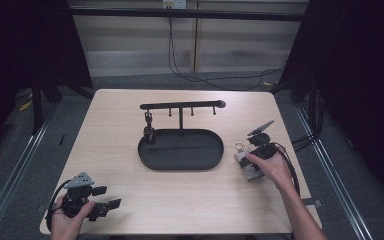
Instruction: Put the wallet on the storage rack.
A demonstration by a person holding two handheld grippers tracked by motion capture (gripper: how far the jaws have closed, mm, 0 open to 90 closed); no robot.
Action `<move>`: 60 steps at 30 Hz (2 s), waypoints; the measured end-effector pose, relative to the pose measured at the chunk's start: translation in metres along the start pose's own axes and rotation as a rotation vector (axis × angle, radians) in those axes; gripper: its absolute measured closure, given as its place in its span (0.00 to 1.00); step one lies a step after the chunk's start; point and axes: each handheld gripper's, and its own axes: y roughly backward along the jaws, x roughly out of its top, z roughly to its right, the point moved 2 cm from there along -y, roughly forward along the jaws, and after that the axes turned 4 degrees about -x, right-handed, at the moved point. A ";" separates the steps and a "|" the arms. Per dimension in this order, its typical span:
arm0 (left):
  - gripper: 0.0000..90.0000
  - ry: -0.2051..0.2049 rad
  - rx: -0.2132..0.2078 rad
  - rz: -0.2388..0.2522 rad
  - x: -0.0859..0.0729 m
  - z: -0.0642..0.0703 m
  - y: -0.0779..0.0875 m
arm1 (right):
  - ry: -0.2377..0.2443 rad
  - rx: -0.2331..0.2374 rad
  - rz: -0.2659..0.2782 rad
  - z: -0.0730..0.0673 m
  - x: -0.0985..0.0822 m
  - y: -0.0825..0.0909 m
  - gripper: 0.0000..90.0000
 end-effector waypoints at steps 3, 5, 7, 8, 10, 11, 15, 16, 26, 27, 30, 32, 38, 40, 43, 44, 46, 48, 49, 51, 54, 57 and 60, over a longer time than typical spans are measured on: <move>0.26 -0.006 -0.004 0.005 0.000 0.001 0.001 | 0.003 -0.005 -0.016 0.000 0.002 -0.004 0.27; 0.26 -0.008 -0.004 0.006 0.000 0.001 0.001 | 0.001 -0.015 -0.028 -0.001 0.003 -0.006 0.27; 0.26 -0.004 -0.010 0.000 0.000 0.000 0.001 | 0.008 -0.031 -0.035 -0.002 0.004 -0.009 0.27; 0.26 -0.004 -0.010 0.000 0.000 0.000 0.001 | 0.009 -0.033 -0.040 -0.003 0.004 -0.009 0.27; 0.25 0.001 0.001 -0.003 0.000 -0.001 0.000 | 0.013 -0.050 -0.048 -0.005 0.005 -0.012 0.27; 0.25 0.001 -0.004 -0.008 0.000 -0.001 0.000 | 0.016 -0.058 -0.051 -0.006 0.005 -0.013 0.27; 0.25 0.004 -0.004 -0.002 0.000 0.000 0.000 | 0.008 -0.065 -0.049 -0.006 0.005 -0.013 0.28; 0.25 0.001 -0.003 -0.002 0.000 0.000 0.000 | 0.005 -0.067 -0.048 -0.006 0.005 -0.013 0.28; 0.25 -0.001 -0.004 0.007 0.001 -0.001 0.001 | -0.046 -0.075 -0.071 -0.006 0.008 -0.012 0.33; 0.25 -0.001 -0.005 0.007 0.001 -0.001 0.001 | -0.046 -0.076 -0.078 -0.006 0.009 -0.011 0.33; 0.24 0.000 -0.008 0.003 0.001 -0.001 0.000 | -0.038 -0.098 -0.075 -0.008 0.011 -0.010 0.35; 0.24 -0.001 -0.017 -0.004 0.001 -0.002 -0.001 | -0.038 -0.085 -0.079 -0.008 0.012 -0.010 0.35; 0.24 0.002 -0.017 -0.008 0.001 -0.002 -0.001 | -0.034 -0.049 -0.084 -0.009 0.015 -0.005 0.36; 0.24 0.005 -0.012 0.001 0.002 -0.002 -0.001 | -0.035 -0.042 -0.089 -0.009 0.015 -0.005 0.36; 0.24 0.006 -0.009 0.001 0.001 -0.003 0.000 | -0.039 -0.041 -0.095 -0.008 0.014 -0.004 0.37; 0.24 0.004 -0.009 0.000 0.001 -0.003 0.001 | -0.048 -0.035 -0.095 -0.008 0.014 -0.002 0.37; 0.24 0.006 -0.014 0.004 0.000 -0.002 0.001 | -0.046 -0.015 -0.093 -0.006 0.013 -0.001 0.37; 0.24 0.005 -0.012 0.002 0.000 -0.003 0.001 | -0.048 -0.022 -0.092 -0.005 0.012 0.002 0.37; 0.24 0.007 -0.009 0.005 0.000 -0.003 0.001 | -0.038 -0.034 -0.094 -0.004 0.012 0.004 0.37; 0.24 0.007 -0.008 0.002 0.001 -0.003 0.000 | -0.041 -0.031 -0.086 -0.003 0.013 0.009 0.37; 0.24 0.006 -0.011 0.004 0.001 -0.002 0.001 | -0.040 -0.025 -0.076 -0.003 0.015 0.015 0.37; 0.24 0.005 -0.008 0.011 0.002 -0.002 0.002 | -0.033 -0.014 -0.070 -0.006 0.016 0.018 0.37; 0.24 0.005 -0.011 0.014 0.000 -0.002 0.003 | -0.023 -0.008 -0.068 -0.008 0.016 0.020 0.37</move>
